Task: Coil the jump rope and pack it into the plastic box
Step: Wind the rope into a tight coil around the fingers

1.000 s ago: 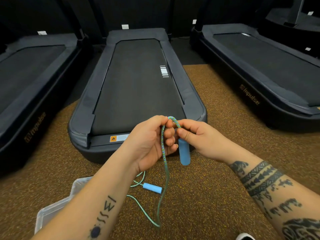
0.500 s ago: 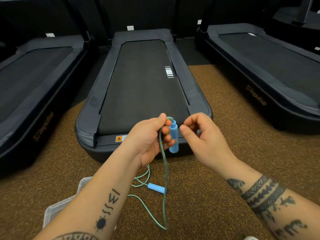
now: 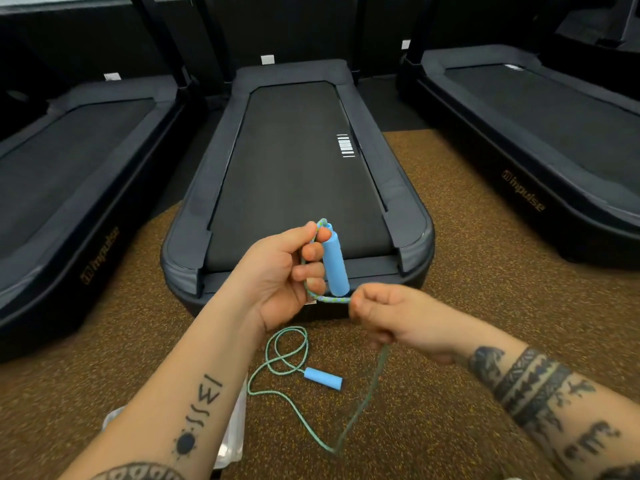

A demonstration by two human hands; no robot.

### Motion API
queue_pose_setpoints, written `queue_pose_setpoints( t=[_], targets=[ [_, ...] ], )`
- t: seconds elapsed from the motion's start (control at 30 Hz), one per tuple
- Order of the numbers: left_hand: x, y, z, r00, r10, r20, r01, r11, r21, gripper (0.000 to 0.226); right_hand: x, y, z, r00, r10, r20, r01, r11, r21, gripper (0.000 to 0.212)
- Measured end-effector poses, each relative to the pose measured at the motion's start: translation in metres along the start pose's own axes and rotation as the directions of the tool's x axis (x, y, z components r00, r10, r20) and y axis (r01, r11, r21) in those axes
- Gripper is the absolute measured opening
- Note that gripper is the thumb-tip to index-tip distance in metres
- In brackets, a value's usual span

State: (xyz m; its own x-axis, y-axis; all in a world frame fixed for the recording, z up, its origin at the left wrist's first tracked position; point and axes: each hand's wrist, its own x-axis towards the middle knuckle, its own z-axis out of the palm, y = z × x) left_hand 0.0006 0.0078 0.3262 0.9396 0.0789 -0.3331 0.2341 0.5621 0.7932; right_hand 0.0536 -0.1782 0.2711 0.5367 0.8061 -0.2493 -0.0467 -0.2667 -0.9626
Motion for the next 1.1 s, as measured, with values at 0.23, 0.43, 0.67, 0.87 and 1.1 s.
queue_pose_setpoints(
  t=[0.23,0.43,0.67,0.87,1.1],
  targets=[
    [-0.006,-0.013,0.005,0.995,0.047,-0.093,0.009,0.852,0.523,0.02,0.0,-0.023,-0.03,0.931,-0.286,-0.227,0.136,0.849,-0.511,0.007],
    [-0.007,-0.014,0.009,0.997,0.072,-0.027,-0.023,0.615,0.788,0.019,0.001,-0.026,-0.037,0.891,-0.415,-0.182,0.232,0.763,-0.604,0.039],
    [-0.006,-0.017,0.01,0.984,0.178,0.03,-0.111,0.467,0.877,0.022,0.0,-0.025,-0.024,0.953,-0.301,-0.037,0.207,0.733,-0.649,0.01],
    [-0.003,-0.028,0.015,0.963,0.219,-0.156,-0.195,0.969,0.155,0.027,0.009,-0.017,-0.007,0.824,-0.327,-0.463,0.257,0.944,-0.209,0.01],
    [0.006,-0.064,0.034,0.925,0.318,-0.209,-0.298,0.947,0.123,0.025,0.015,-0.012,0.011,0.747,-0.199,-0.634,0.3,0.952,0.055,0.013]
  ],
)
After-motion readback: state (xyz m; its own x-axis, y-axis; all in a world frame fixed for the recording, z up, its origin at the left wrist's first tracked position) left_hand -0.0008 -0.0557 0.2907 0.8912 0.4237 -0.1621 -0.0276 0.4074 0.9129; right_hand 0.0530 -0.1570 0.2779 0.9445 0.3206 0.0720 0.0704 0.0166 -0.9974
